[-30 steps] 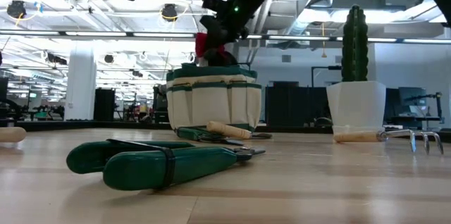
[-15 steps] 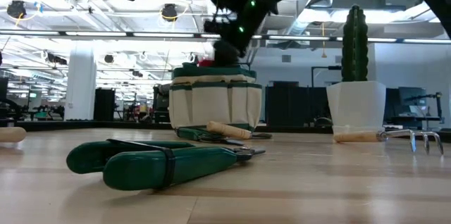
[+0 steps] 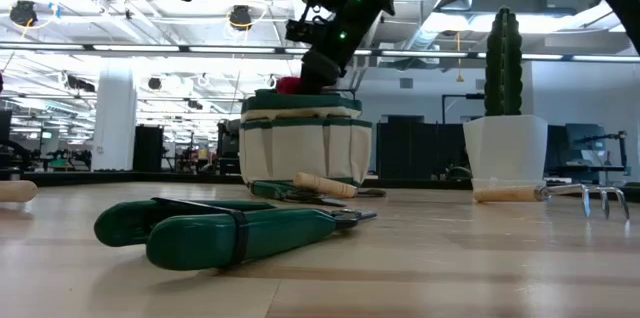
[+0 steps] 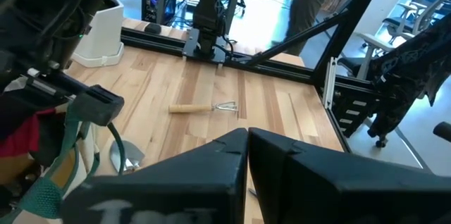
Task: Pick & Place Garden tools in Gardening bag
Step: Put the red gloves into the brown gardening bag
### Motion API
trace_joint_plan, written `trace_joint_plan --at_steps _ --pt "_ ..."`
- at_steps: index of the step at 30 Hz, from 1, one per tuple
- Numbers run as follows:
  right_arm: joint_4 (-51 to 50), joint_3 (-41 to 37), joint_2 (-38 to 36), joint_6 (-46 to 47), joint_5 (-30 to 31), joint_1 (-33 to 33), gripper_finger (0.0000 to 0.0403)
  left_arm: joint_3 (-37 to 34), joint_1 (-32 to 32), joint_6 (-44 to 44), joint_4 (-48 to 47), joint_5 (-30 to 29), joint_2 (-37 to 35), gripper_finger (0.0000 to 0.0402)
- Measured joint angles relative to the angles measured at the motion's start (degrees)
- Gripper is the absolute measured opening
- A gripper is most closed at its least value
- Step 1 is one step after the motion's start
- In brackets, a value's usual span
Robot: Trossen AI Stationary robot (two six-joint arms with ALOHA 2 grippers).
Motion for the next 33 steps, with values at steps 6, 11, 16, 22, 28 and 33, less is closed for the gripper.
trace_joint_plan --at_steps 6,11,16,22,28,33 --pt "2.62 0.0 0.0 -1.42 0.11 0.77 0.0047 0.0 0.0 -0.01 -0.04 0.02 0.0 0.0002" --pt "3.48 0.0 -0.55 -2.03 -1.31 1.1 0.0047 0.0 0.0 0.0 -0.07 0.03 0.0 0.0002" --pt "3.2 0.0 -0.55 -4.65 -3.17 1.28 0.0047 0.0 0.0 0.02 -0.09 0.04 0.0 0.0002" --pt "3.42 0.0 -0.55 -7.36 -3.47 1.55 0.0047 0.0 0.0 0.07 -0.09 0.07 0.0 0.0002" --pt "3.09 0.0 -0.55 -7.89 -4.56 1.55 0.0047 0.0 0.0 0.04 -0.09 0.07 0.0 0.0002" --pt "3.36 0.0 -0.58 -8.19 -4.52 2.51 0.0047 0.0 0.0 0.02 -0.09 0.07 0.0 0.0002"
